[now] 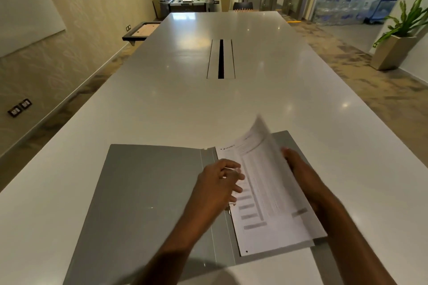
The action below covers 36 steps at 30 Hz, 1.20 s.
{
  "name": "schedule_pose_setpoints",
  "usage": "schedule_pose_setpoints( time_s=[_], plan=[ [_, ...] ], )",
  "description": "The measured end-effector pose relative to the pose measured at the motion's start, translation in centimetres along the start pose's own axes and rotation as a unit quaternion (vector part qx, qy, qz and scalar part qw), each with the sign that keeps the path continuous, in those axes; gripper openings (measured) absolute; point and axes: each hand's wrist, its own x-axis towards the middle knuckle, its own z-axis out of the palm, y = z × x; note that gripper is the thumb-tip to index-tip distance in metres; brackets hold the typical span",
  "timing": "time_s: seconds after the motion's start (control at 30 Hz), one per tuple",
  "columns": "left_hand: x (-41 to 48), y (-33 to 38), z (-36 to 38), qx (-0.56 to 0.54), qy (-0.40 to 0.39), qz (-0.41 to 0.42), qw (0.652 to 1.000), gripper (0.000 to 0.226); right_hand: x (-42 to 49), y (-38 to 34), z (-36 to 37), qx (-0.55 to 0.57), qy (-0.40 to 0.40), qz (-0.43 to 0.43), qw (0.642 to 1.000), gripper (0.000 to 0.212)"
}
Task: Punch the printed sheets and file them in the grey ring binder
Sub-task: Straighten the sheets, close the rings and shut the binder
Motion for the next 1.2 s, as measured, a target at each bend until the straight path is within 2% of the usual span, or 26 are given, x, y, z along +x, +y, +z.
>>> schedule_pose_setpoints(
  time_s=[0.1,0.23,0.33,0.47,0.57,0.63,0.73,0.83,0.87,0.97,1.13,1.2],
  plan=[
    [-0.3,-1.0,-1.7,0.011,0.028,-0.014,0.999,0.016,1.1,0.4,-2.9,0.004,0.019,0.049,0.999,0.038],
    [-1.0,-1.1,-5.2,0.02,0.082,0.0,0.996,0.017,2.3,1.8,-5.6,-0.063,0.024,-0.006,0.998,0.022],
    [-1.2,-0.5,-9.0,0.072,0.15,0.035,0.985,0.017,3.3,3.3,-6.7,-0.121,0.064,-0.039,0.99,0.03],
    [-2.3,0.0,-14.4,0.225,0.25,0.052,0.94,0.017,4.4,4.8,-6.4,-0.116,0.094,-0.054,0.987,0.035],
    [-3.3,-0.9,-18.0,0.329,0.306,0.004,0.893,0.035,4.9,5.7,-5.8,-0.124,0.112,-0.066,0.984,0.034],
    [-3.8,-2.0,-19.7,0.35,0.317,-0.041,0.881,0.048,4.9,6.1,-5.4,-0.128,0.118,-0.069,0.982,0.03],
    [-4.2,-4.1,-21.6,0.294,0.311,-0.107,0.898,0.059,4.5,6.8,-4.7,-0.127,0.133,-0.078,0.98,0.029],
    [-4.7,-5.9,-22.9,0.267,0.294,-0.135,0.908,0.057,3.9,7.7,-4.1,-0.104,0.158,-0.082,0.979,0.03],
    [-4.8,-6.2,-23.1,0.261,0.286,-0.132,0.913,0.051,3.8,7.9,-4.0,-0.098,0.164,-0.085,0.978,0.03],
    [-5.2,-5.1,-22.6,0.26,0.268,-0.102,0.922,0.014,3.4,8.1,-3.8,-0.092,0.17,-0.089,0.977,0.03],
    [-4.1,-3.7,-23.5,0.22,0.27,-0.047,0.936,0.011,2.8,8.2,-3.0,-0.078,0.177,-0.087,0.977,0.03],
    [-2.1,-5.2,-26.6,0.186,0.238,-0.052,0.952,0.027,2.5,8.4,-2.4,-0.063,0.183,-0.09,0.977,0.03]
  ],
)
